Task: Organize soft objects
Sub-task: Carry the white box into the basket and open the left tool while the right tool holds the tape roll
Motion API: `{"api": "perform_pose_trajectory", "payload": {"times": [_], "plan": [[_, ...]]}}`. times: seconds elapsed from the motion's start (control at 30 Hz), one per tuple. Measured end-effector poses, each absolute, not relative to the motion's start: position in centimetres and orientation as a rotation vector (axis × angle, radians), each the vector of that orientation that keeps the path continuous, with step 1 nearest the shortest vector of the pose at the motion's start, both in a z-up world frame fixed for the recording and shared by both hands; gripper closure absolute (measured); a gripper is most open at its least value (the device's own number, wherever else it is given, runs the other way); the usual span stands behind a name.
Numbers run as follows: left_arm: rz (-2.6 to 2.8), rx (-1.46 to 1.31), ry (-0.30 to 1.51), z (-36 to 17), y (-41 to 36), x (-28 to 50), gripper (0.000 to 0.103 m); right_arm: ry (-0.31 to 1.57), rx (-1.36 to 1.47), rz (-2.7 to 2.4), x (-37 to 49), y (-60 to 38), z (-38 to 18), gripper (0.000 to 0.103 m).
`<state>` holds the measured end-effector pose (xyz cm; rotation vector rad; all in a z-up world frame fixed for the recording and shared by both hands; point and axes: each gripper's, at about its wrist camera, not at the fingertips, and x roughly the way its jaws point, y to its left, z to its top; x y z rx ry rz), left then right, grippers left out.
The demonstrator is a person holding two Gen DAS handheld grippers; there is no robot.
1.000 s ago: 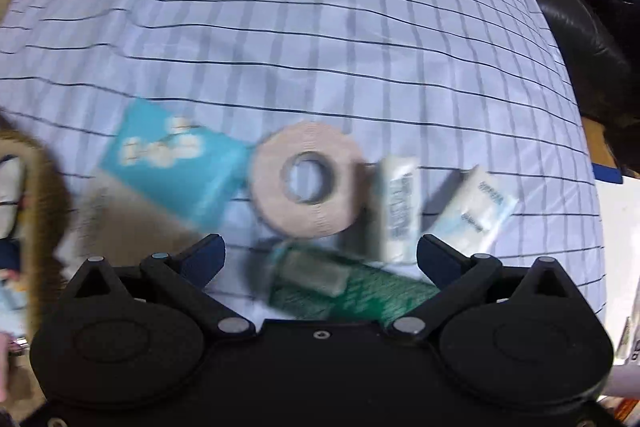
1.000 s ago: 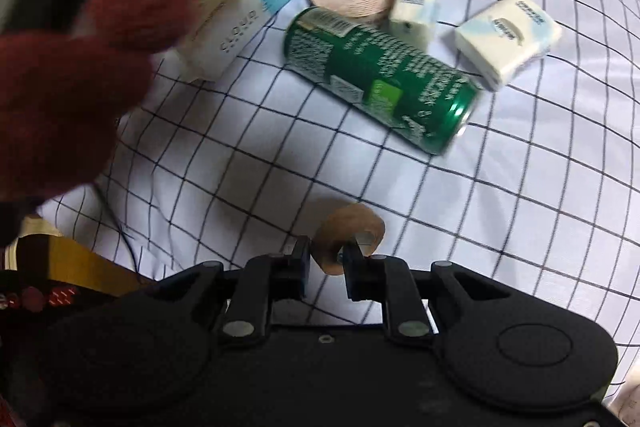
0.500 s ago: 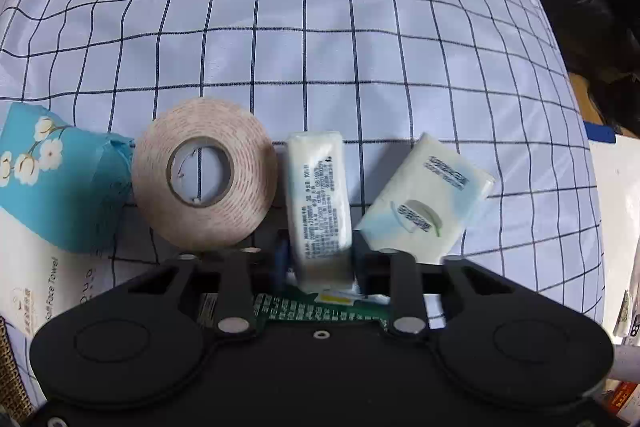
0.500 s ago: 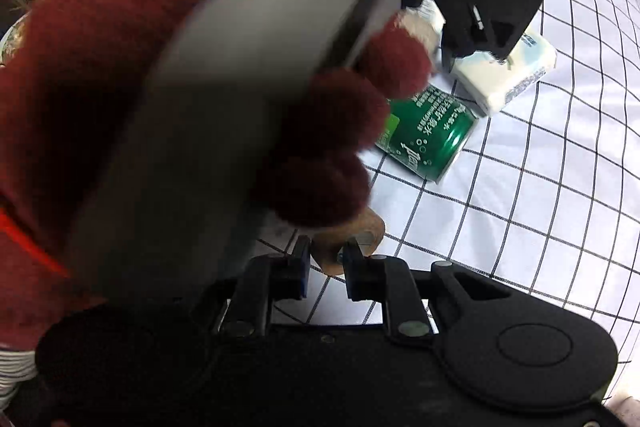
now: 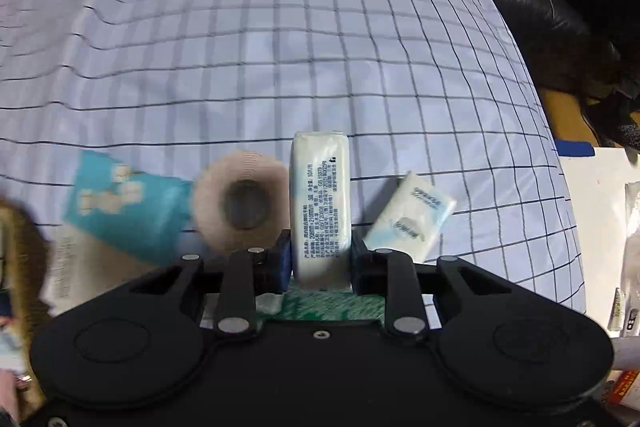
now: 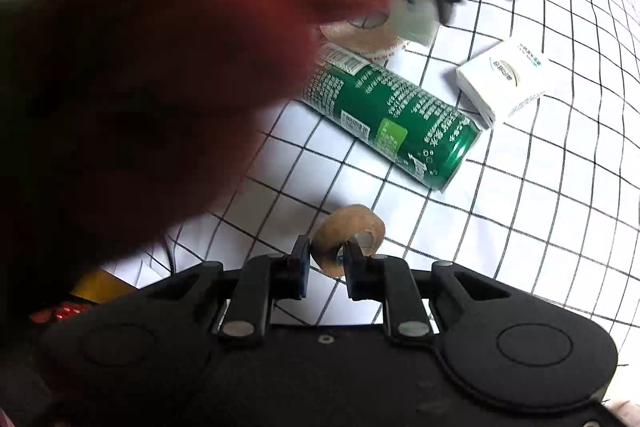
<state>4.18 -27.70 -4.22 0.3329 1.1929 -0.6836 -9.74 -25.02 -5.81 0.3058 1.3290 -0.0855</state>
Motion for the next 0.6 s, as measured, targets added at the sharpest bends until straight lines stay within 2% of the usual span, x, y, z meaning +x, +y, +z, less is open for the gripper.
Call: {"api": "perform_pose_trajectory", "payload": {"times": [0.4, 0.6], "plan": [[-0.540, 0.223, 1.092, 0.3, -19.5, 5.9, 0.077, 1.300, 0.314, -0.076, -9.7, -25.5, -4.4, 0.086], [-0.459, 0.201, 1.078, 1.9, -13.9, 7.1, 0.077, 1.313, 0.312, -0.094, -9.3, -24.7, -5.4, 0.086]]}}
